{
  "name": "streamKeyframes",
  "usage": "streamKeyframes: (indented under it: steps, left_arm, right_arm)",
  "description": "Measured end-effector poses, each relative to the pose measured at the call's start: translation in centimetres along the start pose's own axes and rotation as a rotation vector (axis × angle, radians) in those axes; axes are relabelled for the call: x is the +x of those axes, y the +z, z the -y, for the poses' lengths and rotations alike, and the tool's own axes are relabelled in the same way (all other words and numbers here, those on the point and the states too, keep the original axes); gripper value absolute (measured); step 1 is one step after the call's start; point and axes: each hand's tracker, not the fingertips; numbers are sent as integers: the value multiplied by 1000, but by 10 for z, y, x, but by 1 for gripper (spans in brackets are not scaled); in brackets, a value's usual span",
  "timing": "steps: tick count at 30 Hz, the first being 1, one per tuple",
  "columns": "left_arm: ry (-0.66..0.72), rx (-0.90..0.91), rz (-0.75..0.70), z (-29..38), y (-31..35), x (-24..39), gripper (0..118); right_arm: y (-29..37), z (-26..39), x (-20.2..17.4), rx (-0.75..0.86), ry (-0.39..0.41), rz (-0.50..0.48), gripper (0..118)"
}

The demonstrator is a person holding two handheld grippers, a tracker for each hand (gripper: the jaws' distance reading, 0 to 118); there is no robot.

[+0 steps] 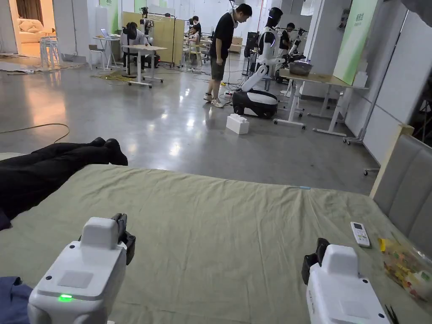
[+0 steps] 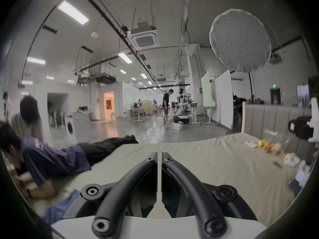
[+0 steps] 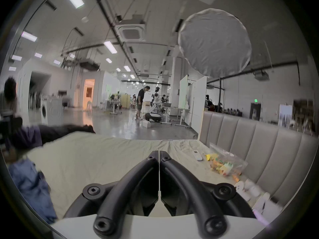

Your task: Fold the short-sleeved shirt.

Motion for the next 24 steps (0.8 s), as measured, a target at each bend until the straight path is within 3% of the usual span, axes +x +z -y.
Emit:
streamKeyframes:
  steps: [2,3,4,5,6,7,9,11,13,14,16,18,20,21,24]
  left_arm:
    - [179,-8,1,-2,-2,-14,4]
    - [289,-10,-8,-2,-4,-22,4]
    - [405,0,-8,-2,-4,-31,4]
    - [463,5,-7,-2,-4,-36,4]
    - [591,23,-15,-1,-4,-41,4]
    - [551,25,-47,-2,-3,-41,4]
    - [411,14,-70,-6,-3,-29,4]
    - [-42,0,46,-9,-2,-7,4]
    - [-552,-33,2,-1,0,24,4]
    - [-740,-26,-18,8,1,33,4]
    - [-1149,10,-54,30,2,43,4]
    - [-1246,29,-29,41,2,41,4]
    - [-1205,8,-23,40,2,39,4]
    - [-1192,-1,-23,34,6,35,4]
    - [-1048,-22,-34,26,10,31,4]
  right_arm:
    - [-1,-4,12,-20,-198,-18,2]
    - [-2,0,18,-79,-342,-19,2]
    - [-3,-4,23,-23,-358,4,2]
    - [-3,-1,24,-72,-417,8,2]
    - [-3,-3,24,-51,-391,7,2]
    - [-4,-5,23,-51,-361,-4,1]
    - [-7,-10,13,-53,-197,-63,1]
    - [-10,-14,0,-35,50,-164,1]
    - [-11,-14,-24,15,494,-178,1]
    - [-5,-14,-37,162,763,-164,1]
    - [-5,6,-50,211,1104,-173,1]
    - [-8,20,-48,223,1272,-157,1]
    - [1,17,-45,236,1338,-170,1]
    - [4,18,-44,240,1346,-176,1]
    - [13,14,-44,197,1261,-184,1]
